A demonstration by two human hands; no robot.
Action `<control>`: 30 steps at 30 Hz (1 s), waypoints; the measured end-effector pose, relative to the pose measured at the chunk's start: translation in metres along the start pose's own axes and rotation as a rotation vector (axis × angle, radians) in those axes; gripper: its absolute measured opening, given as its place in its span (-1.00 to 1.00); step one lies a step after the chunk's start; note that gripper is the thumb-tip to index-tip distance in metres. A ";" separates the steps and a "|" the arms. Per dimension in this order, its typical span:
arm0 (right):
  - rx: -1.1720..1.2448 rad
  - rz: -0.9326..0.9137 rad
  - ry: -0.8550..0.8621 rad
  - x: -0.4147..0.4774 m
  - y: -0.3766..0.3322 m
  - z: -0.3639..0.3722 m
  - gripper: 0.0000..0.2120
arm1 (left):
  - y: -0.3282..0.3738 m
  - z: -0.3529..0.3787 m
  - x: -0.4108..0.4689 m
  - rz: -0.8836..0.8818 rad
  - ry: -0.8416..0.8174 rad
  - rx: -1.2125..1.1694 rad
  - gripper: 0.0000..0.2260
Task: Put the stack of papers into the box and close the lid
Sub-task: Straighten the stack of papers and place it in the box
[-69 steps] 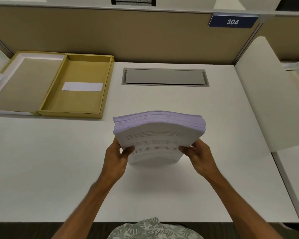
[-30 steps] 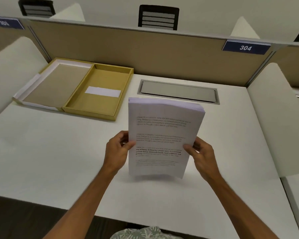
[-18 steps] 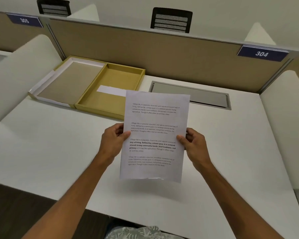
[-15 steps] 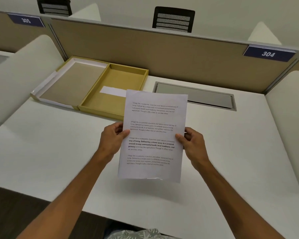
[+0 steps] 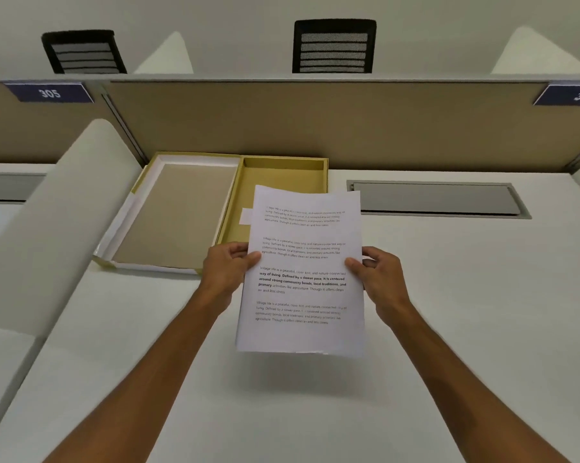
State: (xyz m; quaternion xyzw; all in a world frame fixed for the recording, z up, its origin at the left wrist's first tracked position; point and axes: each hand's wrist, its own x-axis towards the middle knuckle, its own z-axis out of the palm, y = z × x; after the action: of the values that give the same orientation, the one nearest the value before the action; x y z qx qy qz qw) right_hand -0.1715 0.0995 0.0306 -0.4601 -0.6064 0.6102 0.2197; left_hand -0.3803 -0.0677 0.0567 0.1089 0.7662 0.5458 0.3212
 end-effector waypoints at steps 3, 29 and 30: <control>-0.010 -0.002 0.046 0.025 -0.022 0.027 -0.73 | 0.021 -0.017 0.034 -0.012 -0.036 0.009 -0.88; -0.443 0.081 0.111 0.215 -0.017 0.134 -0.73 | 0.009 0.016 0.268 -0.105 0.110 0.537 -0.81; -0.464 0.083 0.121 0.217 -0.015 0.135 -0.72 | 0.007 0.016 0.270 -0.095 0.114 0.555 -0.82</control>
State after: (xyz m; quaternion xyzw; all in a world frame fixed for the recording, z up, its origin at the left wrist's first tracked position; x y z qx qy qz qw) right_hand -0.3919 0.2088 -0.0407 -0.5587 -0.6965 0.4344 0.1187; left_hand -0.5796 0.0873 -0.0405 0.1258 0.9073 0.3047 0.2609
